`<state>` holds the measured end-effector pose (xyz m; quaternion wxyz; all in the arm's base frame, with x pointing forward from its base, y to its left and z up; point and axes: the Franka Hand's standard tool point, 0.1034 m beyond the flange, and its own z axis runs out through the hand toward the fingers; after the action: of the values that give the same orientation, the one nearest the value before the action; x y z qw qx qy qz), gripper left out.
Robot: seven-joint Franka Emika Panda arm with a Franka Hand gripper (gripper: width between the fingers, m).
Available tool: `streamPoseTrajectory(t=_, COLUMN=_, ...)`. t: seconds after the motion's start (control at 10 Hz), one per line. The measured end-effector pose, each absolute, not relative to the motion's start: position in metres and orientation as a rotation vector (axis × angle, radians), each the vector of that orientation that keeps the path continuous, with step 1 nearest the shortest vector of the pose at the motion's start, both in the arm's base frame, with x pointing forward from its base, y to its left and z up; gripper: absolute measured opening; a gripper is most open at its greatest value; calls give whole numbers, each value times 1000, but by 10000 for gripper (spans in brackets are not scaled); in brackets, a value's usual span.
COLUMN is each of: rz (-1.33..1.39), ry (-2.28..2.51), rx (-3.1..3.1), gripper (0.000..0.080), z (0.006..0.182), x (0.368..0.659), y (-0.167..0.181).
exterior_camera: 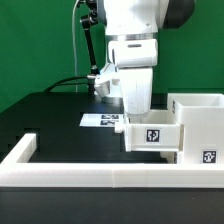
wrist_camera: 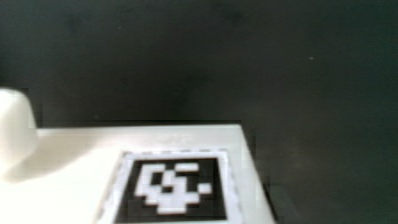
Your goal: Assemble drawer
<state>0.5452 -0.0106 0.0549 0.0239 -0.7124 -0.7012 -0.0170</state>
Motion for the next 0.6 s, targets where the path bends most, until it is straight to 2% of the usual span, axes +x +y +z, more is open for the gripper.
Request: streamPoseTrajectory(t=0.6, rz=-60, ry=-2184, rx=-2185, gripper=42, z=55, x=545, y=2)
